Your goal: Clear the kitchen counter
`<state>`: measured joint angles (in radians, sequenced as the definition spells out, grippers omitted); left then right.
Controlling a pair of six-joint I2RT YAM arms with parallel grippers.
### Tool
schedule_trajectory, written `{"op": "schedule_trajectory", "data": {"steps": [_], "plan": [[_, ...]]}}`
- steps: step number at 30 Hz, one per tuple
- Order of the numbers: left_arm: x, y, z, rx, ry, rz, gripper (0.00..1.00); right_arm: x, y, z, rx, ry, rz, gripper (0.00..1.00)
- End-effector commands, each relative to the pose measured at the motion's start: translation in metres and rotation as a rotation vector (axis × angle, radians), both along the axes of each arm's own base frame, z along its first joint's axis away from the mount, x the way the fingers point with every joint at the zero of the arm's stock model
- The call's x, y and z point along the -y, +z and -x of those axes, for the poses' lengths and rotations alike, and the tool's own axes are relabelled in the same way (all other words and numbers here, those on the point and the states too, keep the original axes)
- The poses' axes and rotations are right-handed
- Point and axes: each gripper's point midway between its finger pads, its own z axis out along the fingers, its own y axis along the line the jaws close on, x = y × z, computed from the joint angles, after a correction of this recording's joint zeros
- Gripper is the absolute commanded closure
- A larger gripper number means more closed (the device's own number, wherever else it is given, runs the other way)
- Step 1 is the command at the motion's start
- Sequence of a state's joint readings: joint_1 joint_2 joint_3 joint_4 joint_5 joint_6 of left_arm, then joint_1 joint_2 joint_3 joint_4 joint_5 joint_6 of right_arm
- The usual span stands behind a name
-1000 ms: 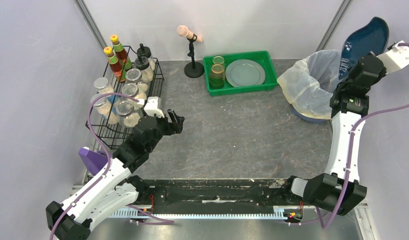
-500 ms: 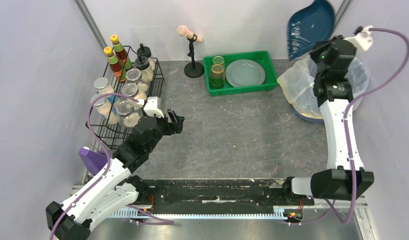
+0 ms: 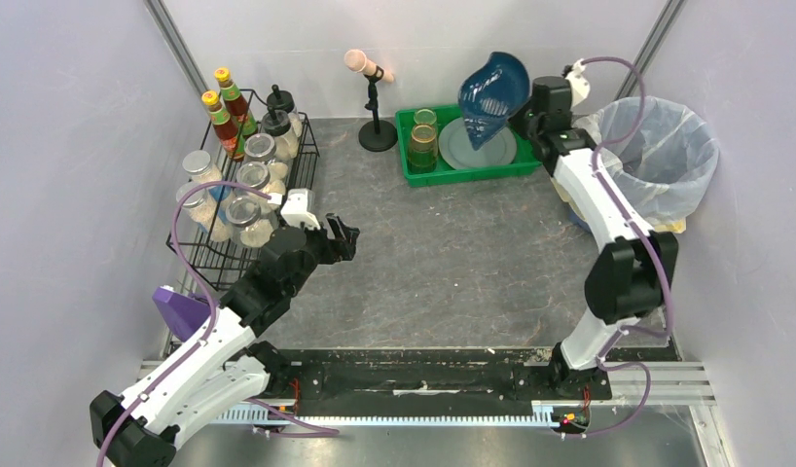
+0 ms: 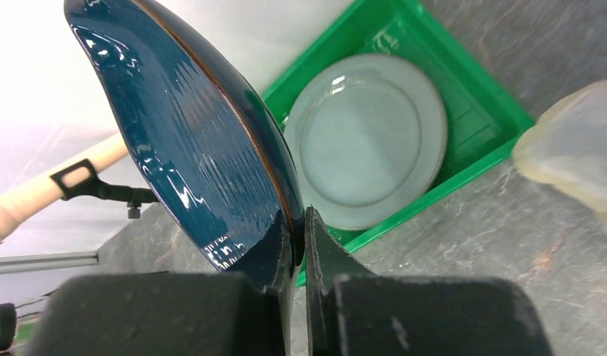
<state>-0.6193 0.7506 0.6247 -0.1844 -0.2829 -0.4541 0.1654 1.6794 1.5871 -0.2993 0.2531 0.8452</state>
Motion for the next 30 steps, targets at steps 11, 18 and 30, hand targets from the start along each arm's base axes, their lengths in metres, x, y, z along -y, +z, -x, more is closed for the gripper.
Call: {"op": "schedule_trajectory", "data": {"steps": [11,18,30], "plan": [[0.000,0.050,0.005,0.123,-0.056,-0.004,0.18,-0.010,-0.036,-0.067,0.167,-0.277,-0.251,1.00],[-0.005,0.060,0.005,0.130,-0.040,-0.018,0.18,-0.016,-0.083,-0.091,0.130,-0.346,-0.308,1.00],[-0.007,0.061,0.004,0.125,-0.032,-0.041,0.18,-0.026,-0.131,-0.114,0.060,-0.346,-0.311,0.99]]}}
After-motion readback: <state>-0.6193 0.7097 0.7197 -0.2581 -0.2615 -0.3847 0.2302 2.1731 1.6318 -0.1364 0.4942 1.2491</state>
